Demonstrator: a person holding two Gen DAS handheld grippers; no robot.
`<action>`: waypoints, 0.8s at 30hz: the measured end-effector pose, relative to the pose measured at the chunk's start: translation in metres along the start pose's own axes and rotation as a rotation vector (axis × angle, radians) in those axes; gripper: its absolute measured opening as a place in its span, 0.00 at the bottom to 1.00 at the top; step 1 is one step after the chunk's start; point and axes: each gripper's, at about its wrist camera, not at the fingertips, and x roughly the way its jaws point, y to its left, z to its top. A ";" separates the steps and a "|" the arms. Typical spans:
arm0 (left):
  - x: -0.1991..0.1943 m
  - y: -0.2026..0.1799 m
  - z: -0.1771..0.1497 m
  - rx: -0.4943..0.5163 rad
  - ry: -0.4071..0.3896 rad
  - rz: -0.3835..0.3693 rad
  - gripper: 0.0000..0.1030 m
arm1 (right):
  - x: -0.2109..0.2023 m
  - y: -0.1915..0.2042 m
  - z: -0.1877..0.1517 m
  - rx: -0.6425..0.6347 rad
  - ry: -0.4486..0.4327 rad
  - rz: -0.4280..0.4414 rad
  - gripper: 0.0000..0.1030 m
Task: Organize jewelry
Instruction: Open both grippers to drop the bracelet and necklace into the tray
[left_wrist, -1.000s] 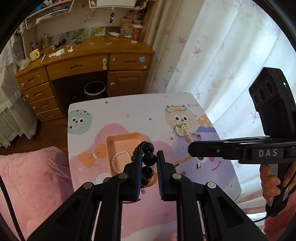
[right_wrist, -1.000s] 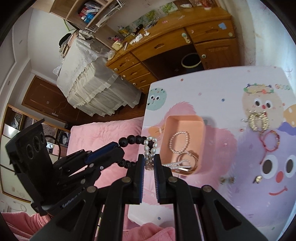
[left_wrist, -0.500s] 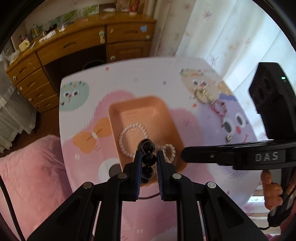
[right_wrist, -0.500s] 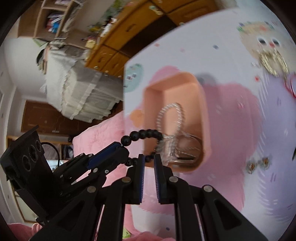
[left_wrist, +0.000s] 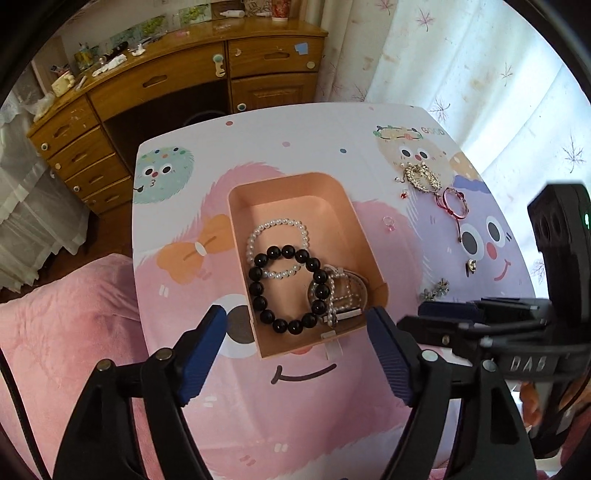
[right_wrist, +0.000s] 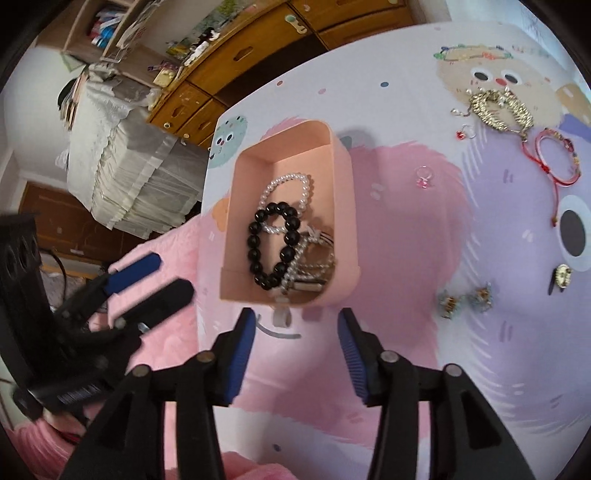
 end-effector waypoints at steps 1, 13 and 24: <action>-0.001 -0.001 -0.002 -0.006 0.004 0.006 0.78 | 0.001 0.000 -0.003 -0.007 0.000 -0.006 0.47; 0.008 -0.036 -0.052 -0.015 0.118 0.054 0.79 | -0.009 -0.056 -0.052 -0.006 0.085 -0.098 0.59; 0.033 -0.097 -0.079 -0.035 0.172 -0.009 0.79 | -0.051 -0.116 -0.072 -0.057 0.064 -0.229 0.59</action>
